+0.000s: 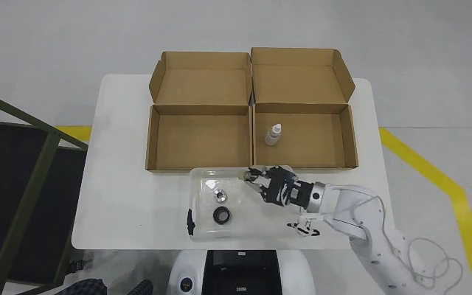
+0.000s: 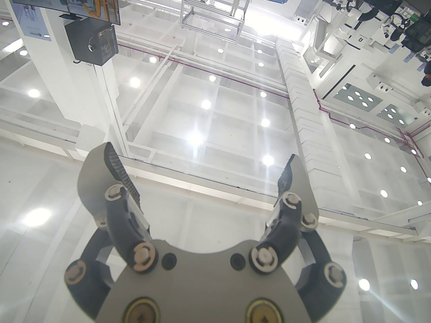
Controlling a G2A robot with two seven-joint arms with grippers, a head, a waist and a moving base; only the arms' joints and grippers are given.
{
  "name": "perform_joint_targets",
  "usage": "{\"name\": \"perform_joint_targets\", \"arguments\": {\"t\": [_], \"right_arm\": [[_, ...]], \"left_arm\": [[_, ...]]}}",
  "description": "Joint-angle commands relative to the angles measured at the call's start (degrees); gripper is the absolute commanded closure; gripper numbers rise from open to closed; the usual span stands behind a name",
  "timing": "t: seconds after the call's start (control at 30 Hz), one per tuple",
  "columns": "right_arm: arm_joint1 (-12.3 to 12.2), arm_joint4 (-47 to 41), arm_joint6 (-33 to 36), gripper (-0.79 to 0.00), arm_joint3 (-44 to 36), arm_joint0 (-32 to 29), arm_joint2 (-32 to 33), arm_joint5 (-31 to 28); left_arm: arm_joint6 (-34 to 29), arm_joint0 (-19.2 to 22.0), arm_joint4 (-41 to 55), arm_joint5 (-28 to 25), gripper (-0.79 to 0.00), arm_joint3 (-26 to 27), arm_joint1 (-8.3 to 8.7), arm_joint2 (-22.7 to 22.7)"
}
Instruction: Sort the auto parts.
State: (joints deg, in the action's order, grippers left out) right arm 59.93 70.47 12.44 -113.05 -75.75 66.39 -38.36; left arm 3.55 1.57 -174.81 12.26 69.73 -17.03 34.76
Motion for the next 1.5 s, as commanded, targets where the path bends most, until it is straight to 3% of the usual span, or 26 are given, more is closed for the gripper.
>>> {"name": "perform_joint_targets", "arguments": {"t": [0.0, 0.63, 1.47], "right_arm": [[0.0, -0.9, -1.5, 0.000, -0.1, -0.4, 0.6, 0.2], [0.6, -12.1, -20.6, 0.000, 2.6, -1.7, 5.0, 0.8], [1.3, -11.0, -29.5, 0.000, 2.3, -2.7, 7.8, -0.6]], "left_arm": [[0.0, 0.0, 0.0, 0.0, -0.785, 0.0, 0.00, 0.0], [0.0, 0.0, 0.0, 0.0, -0.785, 0.0, 0.00, 0.0], [0.0, 0.0, 0.0, 0.0, -0.785, 0.0, 0.00, 0.0]]}}
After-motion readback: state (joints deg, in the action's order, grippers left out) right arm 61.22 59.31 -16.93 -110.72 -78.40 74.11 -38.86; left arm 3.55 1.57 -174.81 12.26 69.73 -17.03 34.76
